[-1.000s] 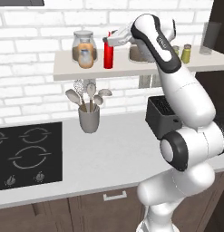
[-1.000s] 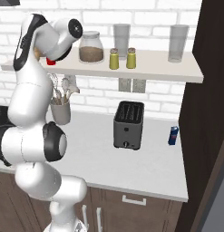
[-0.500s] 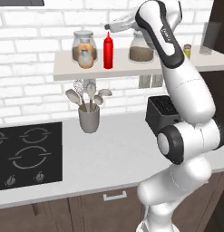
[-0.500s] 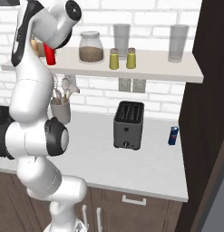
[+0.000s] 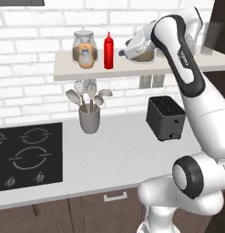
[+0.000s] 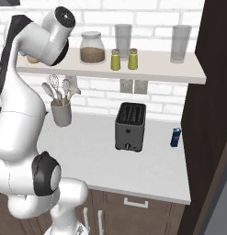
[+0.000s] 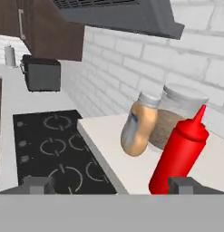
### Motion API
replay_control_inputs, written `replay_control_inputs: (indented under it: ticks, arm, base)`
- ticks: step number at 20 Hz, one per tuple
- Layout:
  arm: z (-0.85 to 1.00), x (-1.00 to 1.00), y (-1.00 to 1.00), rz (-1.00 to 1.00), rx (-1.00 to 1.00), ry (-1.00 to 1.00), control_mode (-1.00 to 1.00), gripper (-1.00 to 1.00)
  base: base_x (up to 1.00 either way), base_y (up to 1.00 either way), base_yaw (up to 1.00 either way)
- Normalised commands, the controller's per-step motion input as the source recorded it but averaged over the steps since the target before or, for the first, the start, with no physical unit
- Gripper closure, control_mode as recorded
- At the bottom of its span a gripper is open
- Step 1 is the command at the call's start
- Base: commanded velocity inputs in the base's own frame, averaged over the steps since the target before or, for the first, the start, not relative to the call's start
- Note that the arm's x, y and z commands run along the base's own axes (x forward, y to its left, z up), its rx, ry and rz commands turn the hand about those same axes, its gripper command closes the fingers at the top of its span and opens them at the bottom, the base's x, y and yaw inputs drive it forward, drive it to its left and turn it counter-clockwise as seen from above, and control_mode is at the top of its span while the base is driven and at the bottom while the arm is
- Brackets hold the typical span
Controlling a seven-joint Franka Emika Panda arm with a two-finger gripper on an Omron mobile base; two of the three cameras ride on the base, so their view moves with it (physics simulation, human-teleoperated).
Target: Put the shaker and condiment bottle from the counter next to their counterparts in the cabinet.
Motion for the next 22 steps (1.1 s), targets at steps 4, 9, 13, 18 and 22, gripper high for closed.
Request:
replay_control_inputs:
  ticks: [4,9,13,18,22]
  arm:
    - [-1.0,-1.0,0.0,-0.07,-0.29,-0.26,-1.0,-1.0]
    - [-1.0,-1.0,0.0,-0.1,-0.25,-0.25,-1.0,-1.0]
    - [-0.61,-0.86,-0.01,-0.12,-0.09,-0.19,-1.0,-1.0]
    - [0.0,-0.03,0.01,0.0,0.0,0.0,-1.0,-1.0]
    - [-0.12,-0.17,0.0,0.0,0.0,0.0,-1.0,-1.0]
  base:
    - [0.0,0.0,0.0]
    - [0.0,0.0,0.0]
    - [0.0,0.0,0.0]
    - [0.0,0.0,0.0]
    - [0.0,0.0,0.0]
